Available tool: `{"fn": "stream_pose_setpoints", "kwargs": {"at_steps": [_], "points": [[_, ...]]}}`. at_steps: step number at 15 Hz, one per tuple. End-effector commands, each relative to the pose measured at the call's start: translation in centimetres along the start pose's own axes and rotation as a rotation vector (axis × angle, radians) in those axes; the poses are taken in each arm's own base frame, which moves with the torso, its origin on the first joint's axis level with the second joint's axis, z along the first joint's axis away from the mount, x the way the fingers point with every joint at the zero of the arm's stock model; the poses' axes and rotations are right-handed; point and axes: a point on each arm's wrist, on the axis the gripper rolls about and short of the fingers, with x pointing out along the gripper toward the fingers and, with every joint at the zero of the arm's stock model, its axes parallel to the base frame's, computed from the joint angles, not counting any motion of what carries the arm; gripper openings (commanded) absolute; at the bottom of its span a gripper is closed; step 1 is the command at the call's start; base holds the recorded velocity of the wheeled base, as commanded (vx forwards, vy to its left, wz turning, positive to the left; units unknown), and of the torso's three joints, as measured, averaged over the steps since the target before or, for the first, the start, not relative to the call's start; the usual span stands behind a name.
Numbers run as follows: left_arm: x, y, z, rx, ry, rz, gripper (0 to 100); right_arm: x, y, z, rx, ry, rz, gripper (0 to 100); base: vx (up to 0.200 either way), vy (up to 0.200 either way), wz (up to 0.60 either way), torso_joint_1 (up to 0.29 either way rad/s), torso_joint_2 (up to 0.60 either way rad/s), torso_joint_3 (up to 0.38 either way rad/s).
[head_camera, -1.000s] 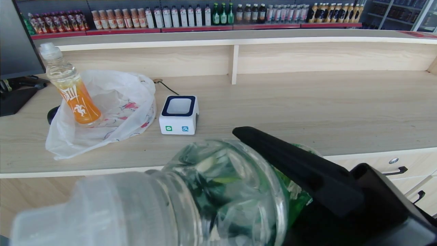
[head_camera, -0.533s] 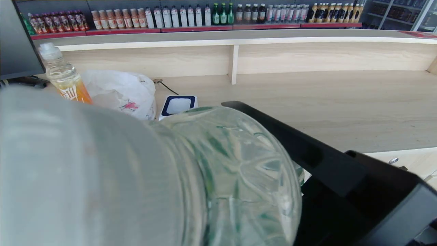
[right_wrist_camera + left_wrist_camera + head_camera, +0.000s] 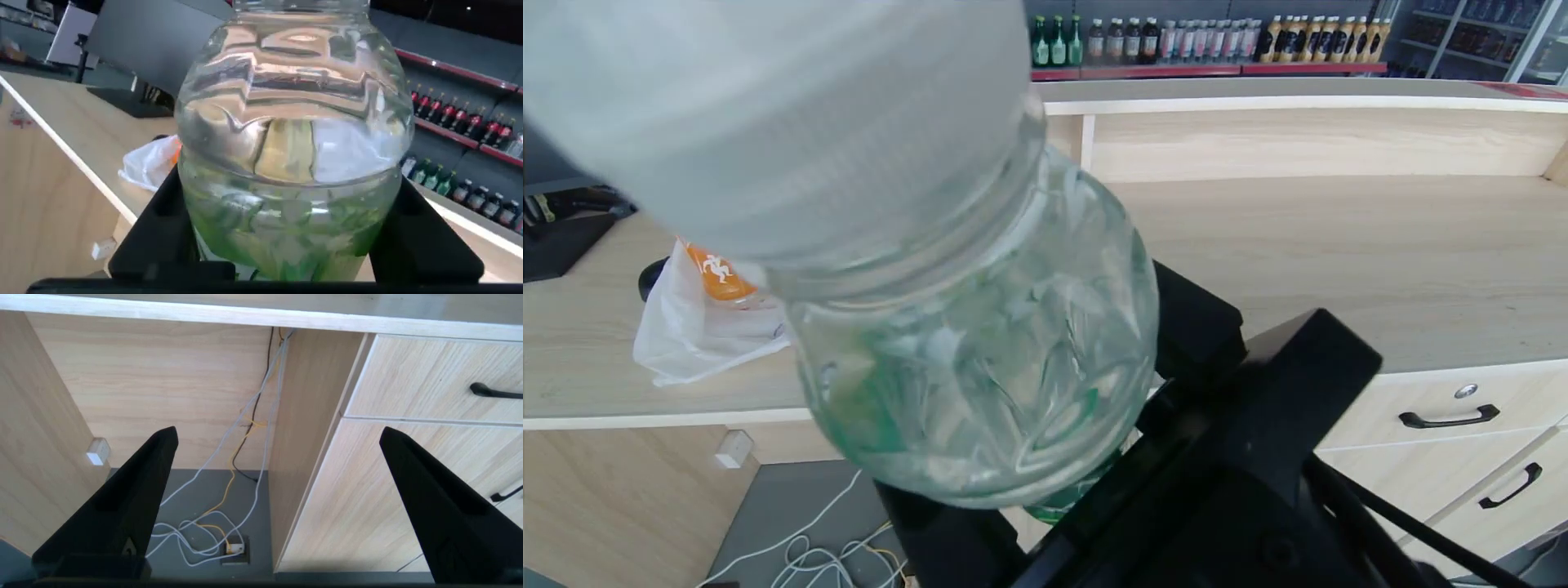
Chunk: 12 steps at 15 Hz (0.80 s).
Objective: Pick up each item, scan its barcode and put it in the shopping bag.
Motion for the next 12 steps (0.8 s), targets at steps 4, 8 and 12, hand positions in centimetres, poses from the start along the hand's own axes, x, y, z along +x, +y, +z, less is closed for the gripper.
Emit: {"fn": "stream_pose_setpoints", "kwargs": {"at_steps": [4, 8, 12], "points": [[0.0, 0.0, 0.0, 0.0, 0.0, 0.0, 100, 3.1, -4.6, -3.4, 0.086, 0.041, -0.191, 0, 0.0, 0.0, 0.0, 0.0, 0.0, 0.0], [0.0, 0.0, 0.0, 0.0, 0.0, 0.0, 100, 3.6, -5.2, -5.0, 0.136, 0.066, -0.219, 0, 0.0, 0.0, 0.0, 0.0, 0.0, 0.0], [0.0, 0.0, 0.0, 0.0, 0.0, 0.0, 100, 4.6, -6.3, -6.9, 0.183, 0.081, -0.275, 0, 0.0, 0.0, 0.0, 0.0, 0.0, 0.0]]}}
